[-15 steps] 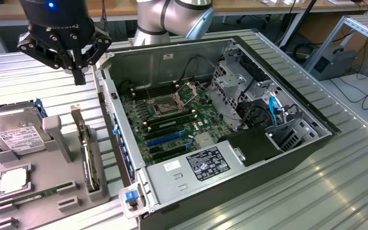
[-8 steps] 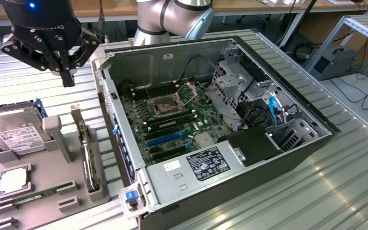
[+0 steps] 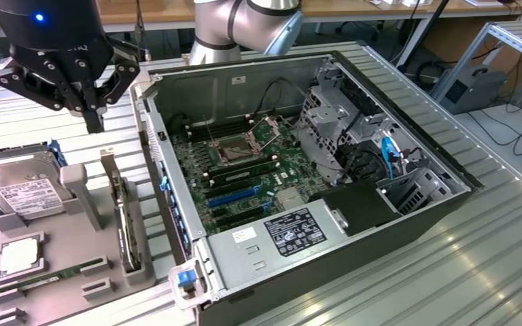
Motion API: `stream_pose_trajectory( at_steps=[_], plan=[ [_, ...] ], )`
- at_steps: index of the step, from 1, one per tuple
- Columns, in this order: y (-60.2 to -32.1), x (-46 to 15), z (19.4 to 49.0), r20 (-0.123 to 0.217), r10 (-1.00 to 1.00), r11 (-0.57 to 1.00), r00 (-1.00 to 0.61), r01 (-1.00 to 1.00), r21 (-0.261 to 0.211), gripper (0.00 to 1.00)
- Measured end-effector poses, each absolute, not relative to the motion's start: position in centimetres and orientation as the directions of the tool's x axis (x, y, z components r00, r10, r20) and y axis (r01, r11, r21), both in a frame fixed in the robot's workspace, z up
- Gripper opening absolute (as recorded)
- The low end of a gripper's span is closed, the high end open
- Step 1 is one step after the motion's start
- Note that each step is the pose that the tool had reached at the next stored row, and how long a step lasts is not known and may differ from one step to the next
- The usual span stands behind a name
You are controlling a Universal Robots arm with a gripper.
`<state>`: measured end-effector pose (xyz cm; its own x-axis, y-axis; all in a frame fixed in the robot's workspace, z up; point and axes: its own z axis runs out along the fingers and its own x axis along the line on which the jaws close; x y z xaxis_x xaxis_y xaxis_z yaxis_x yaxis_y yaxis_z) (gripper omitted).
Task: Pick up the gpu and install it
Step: 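Reach for the gpu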
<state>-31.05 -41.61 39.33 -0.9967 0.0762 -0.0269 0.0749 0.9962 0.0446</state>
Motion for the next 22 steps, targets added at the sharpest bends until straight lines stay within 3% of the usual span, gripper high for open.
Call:
stream_pose_trajectory(
  at_steps=[6,22],
  plan=[
    [-44.2,-31.3,39.3,-0.027,0.076,0.996,-0.997,0.075,0.045,0.11],
    [-47.9,-31.8,39.3,-0.027,0.076,0.996,-0.997,0.075,0.044,0.11]
  ],
)
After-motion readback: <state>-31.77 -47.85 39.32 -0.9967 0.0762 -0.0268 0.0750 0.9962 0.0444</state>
